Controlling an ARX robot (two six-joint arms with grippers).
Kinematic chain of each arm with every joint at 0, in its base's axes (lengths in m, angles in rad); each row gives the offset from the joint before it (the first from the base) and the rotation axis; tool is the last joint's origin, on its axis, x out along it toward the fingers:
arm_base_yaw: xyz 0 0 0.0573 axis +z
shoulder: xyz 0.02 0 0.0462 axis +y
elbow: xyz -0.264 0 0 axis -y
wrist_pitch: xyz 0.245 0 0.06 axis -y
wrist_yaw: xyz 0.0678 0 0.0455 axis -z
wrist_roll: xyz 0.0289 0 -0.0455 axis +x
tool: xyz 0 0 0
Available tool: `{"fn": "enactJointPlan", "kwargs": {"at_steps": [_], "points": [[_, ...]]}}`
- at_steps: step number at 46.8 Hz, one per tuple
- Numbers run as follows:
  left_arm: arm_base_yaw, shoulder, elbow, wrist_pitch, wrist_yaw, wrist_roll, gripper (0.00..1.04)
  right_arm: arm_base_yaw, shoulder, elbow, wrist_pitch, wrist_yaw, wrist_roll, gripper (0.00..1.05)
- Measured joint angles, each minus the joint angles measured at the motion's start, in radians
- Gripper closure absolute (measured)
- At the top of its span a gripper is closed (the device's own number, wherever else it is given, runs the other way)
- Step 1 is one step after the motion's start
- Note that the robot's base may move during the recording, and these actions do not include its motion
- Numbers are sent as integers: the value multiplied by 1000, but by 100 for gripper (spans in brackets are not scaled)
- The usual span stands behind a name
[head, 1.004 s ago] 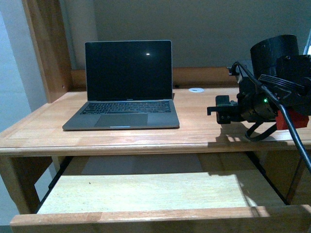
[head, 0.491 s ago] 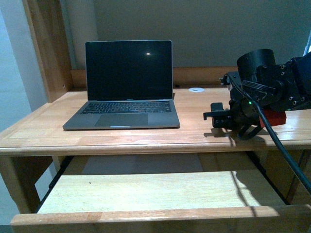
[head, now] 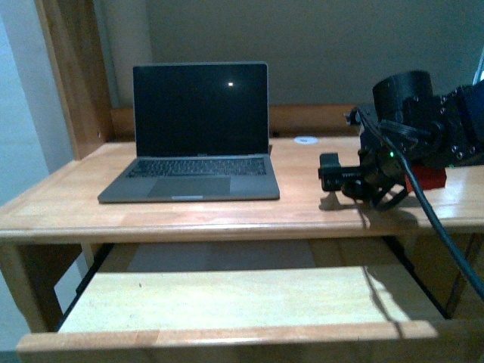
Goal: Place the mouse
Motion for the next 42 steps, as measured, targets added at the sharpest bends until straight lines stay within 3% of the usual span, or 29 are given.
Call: {"fn": "enactJointPlan", "kwargs": {"at_steps": [11,13,18,22,42], "points": [[0,0,0,0,0,0,7,14,-226,-222,93,-66,32,7],[0,0,0,0,0,0,7,16,-241,-236,180,-56,29,9],[1,0,0,0,-1,0,7,15,-329,-417,536,1,-26,27],[1,0,0,0,-1,0,7,7,-405,-610,704,-4,-48,41],[1,0,0,0,0,0,7,-44,-693,-1104,929,-35,-64,98]]}}
